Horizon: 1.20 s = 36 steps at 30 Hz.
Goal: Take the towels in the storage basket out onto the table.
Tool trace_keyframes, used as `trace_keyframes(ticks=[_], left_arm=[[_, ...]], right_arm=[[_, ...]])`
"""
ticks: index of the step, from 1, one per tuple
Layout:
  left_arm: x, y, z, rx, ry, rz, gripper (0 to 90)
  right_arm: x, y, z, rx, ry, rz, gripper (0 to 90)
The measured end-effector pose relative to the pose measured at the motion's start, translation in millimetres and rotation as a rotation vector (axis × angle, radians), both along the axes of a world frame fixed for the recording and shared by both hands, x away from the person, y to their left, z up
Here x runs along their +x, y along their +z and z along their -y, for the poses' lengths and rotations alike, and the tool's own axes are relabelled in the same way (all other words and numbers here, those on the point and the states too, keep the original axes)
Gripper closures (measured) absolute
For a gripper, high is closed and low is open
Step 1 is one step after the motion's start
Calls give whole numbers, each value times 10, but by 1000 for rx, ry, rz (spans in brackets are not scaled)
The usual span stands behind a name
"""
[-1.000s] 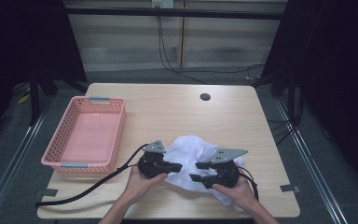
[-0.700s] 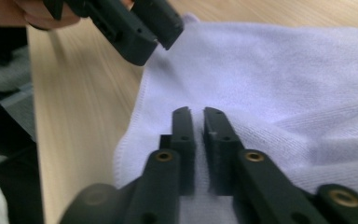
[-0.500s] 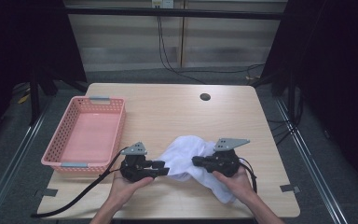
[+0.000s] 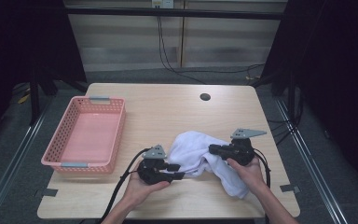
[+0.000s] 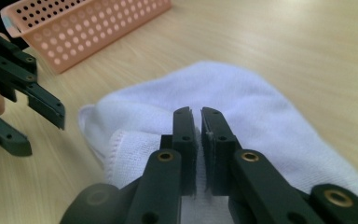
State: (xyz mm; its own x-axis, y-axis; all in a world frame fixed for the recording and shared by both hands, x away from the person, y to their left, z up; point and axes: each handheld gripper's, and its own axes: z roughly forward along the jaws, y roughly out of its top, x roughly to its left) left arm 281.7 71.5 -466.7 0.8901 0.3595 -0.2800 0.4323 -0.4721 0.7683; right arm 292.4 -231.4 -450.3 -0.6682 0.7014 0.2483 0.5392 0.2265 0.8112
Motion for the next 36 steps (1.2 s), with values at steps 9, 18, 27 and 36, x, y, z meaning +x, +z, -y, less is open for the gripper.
trace_keyframes(ticks=[9, 18, 27, 36], left_arm=[[167, -266, 139, 125, 58, 79, 617], [260, -136, -89, 10, 56, 31, 870], [327, 117, -107, -126, 73, 46, 871], [371, 295, 20, -177, 85, 67, 846]], right_arm=[[-171, -393, -107, -125, 77, -125, 815], [-411, -411, -358, -86, 215, -199, 788], [-405, -100, -492, -23, 191, -37, 424], [-194, -148, -500, -108, 93, 4, 808]])
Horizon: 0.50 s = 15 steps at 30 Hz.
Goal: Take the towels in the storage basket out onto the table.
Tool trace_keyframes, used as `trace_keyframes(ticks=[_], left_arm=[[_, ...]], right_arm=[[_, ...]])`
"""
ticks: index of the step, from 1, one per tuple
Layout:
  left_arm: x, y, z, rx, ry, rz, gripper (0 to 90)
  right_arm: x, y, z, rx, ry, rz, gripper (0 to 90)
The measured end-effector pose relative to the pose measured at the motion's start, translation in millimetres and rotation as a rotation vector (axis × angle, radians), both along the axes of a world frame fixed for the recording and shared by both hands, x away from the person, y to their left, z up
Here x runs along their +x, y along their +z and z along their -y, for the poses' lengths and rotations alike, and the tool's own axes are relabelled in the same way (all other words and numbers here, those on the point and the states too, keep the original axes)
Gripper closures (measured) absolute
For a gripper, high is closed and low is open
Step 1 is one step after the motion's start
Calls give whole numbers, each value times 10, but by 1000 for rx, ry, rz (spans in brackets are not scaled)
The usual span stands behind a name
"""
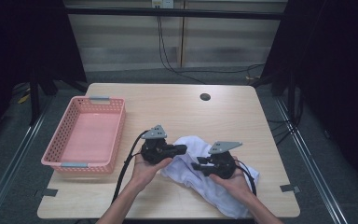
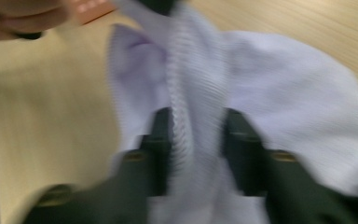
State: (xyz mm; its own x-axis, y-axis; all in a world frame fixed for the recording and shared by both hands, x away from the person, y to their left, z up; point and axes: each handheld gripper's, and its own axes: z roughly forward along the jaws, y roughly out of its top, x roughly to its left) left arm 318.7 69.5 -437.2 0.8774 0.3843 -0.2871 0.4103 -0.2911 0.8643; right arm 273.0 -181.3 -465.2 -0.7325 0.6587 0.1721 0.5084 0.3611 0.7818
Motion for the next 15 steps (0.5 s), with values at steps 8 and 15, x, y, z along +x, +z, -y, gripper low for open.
trace_keyframes(ticks=[8, 15], left_arm=[[-317, -64, 34, 15, -88, -35, 587], [-318, -492, 366, 152, -106, -83, 464]], right_arm=[[181, 90, 466, 67, -134, 19, 845], [261, -47, 611, 67, -175, -16, 844]])
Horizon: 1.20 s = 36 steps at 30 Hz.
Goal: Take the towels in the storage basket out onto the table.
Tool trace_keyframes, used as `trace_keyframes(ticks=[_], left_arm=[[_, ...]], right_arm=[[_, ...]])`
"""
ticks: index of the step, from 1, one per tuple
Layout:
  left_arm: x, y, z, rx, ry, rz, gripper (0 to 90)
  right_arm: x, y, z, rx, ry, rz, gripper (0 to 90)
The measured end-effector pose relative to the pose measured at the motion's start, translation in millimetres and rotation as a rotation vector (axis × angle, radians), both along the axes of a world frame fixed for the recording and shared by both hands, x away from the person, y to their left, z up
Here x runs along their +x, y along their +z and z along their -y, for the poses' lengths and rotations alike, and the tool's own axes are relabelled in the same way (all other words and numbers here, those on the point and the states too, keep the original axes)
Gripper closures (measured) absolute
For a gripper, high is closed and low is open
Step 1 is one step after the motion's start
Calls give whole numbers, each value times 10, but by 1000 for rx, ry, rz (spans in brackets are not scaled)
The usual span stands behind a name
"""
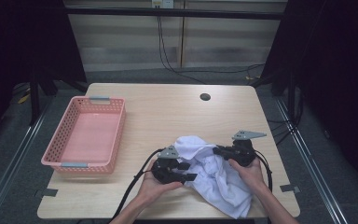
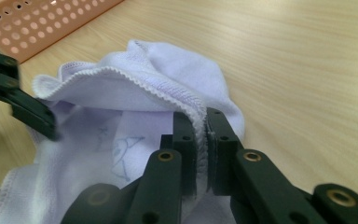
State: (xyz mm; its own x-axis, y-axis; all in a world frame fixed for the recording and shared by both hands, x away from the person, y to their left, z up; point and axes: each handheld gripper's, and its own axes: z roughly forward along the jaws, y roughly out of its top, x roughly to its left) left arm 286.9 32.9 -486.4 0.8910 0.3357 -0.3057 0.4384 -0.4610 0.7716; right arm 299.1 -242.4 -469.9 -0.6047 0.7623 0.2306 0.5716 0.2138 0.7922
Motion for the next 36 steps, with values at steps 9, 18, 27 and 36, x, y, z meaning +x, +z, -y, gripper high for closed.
trace_keyframes(ticks=[9, 18, 27, 36], left_arm=[[-93, -149, 63, 102, -12, 83, 621], [30, 118, -218, -107, 26, 12, 742], [73, 312, -359, -157, 34, 39, 824], [153, 859, -701, -282, 118, 131, 831]], right_arm=[[-37, -163, 42, -26, 21, -53, 831], [-41, -62, 44, 20, 29, -36, 831], [-24, 48, 101, 50, 12, -6, 833], [92, 559, 322, 134, -37, 100, 848]])
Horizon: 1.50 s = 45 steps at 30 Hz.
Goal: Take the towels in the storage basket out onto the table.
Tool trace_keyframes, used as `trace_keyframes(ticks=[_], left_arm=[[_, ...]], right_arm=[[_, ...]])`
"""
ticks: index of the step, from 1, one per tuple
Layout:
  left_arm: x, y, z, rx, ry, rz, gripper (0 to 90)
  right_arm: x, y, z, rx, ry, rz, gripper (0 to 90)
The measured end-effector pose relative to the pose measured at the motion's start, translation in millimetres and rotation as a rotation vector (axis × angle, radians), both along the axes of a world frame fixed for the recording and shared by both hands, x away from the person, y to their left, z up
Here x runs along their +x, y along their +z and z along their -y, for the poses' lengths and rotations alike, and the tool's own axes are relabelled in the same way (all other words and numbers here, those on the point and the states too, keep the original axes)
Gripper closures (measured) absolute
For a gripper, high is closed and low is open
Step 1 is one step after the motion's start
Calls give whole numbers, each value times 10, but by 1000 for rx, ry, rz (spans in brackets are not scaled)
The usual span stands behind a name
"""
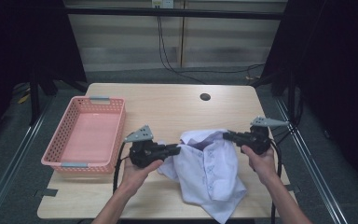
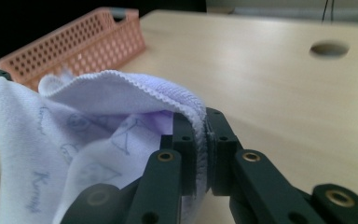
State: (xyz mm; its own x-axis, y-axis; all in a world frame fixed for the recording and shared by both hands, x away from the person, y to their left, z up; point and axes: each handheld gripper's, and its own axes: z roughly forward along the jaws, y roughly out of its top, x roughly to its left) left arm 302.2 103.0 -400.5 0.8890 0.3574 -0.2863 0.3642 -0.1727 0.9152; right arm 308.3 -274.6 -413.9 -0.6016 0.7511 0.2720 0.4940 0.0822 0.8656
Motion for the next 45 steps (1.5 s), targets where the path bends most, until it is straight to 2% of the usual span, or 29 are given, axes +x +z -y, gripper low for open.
trace_keyframes(ticks=[1, 2, 4, 5, 6, 8, 10, 14, 15, 17, 18, 19, 20, 21, 22, 24, 26, 29, 32, 33, 35, 37, 39, 40, 42, 45], left_arm=[[12, 112, -52, -4, 21, 26, 832], [22, 173, -84, -20, 26, 34, 832], [40, 351, -189, -49, 52, 71, 832], [44, 406, -226, -60, 59, 83, 833], [51, 464, -265, -66, 64, 96, 833], [86, 634, -346, -80, 86, 124, 833], [113, 796, -375, -76, 94, 157, 833], [112, 1145, -389, -135, 98, 220, 833], [104, 1219, -381, -138, 91, 228, 833], [53, 1290, -332, -136, 103, 265, 832], [44, 1281, -314, -131, 89, 257, 832], [41, 1237, -292, -109, 101, 241, 831], [55, 1158, -274, -77, 118, 230, 827], [78, 1051, -278, -42, 128, 209, 820], [125, 878, -290, -25, 127, 160, 801], [165, 639, -309, 7, 136, 105, 660], [191, 418, -336, 44, 140, 65, 589], [220, 187, -392, 64, 161, -3, 511], [203, 22, -435, 86, 157, -34, 512], [181, -60, -454, 106, 153, -45, 522], [137, -205, -493, 134, 124, -78, 571], [80, -347, -516, 167, 104, -96, 641], [27, -536, -509, 205, 72, -138, 662], [9, -608, -498, 217, 60, -153, 656], [-17, -697, -460, 243, 35, -178, 598], [-60, -798, -378, 288, 6, -184, 524]], right_arm=[[27, 98, 10, 2, -2, 20, 849], [61, 221, 14, 4, -4, 45, 849], [116, 379, 13, -1, -17, 74, 850], [208, 523, 21, -5, -30, 94, 851], [208, 523, 21, -5, -30, 94, 851], [316, 661, 21, -17, -42, 110, 851], [443, 807, -1, -31, -48, 122, 852], [716, 1149, -71, -55, -67, 165, 853], [786, 1240, -81, -55, -73, 174, 853], [911, 1428, -90, -52, -85, 198, 853], [965, 1502, -84, -43, -90, 207, 853], [1016, 1542, -78, -39, -98, 207, 850], [1072, 1533, -79, -60, -97, 198, 827], [1125, 1481, -82, -104, -121, 181, 725], [1161, 1392, -80, -134, -161, 169, 578], [1199, 1125, -36, -153, -178, 122, 506], [1185, 937, 0, -166, -182, 90, 447], [1094, 714, 49, -164, -171, 65, 418], [948, 562, 5, -153, -124, 46, 434], [870, 495, -42, -146, -95, 42, 441], [671, 331, -196, -162, -40, 28, 452], [498, 207, -308, -143, 8, 22, 465], [318, 66, -432, -121, 58, 17, 487], [238, -25, -509, -142, 89, 5, 487], [146, -147, -588, -142, 117, -18, 494], [28, -329, -656, -134, 149, -52, 516]])
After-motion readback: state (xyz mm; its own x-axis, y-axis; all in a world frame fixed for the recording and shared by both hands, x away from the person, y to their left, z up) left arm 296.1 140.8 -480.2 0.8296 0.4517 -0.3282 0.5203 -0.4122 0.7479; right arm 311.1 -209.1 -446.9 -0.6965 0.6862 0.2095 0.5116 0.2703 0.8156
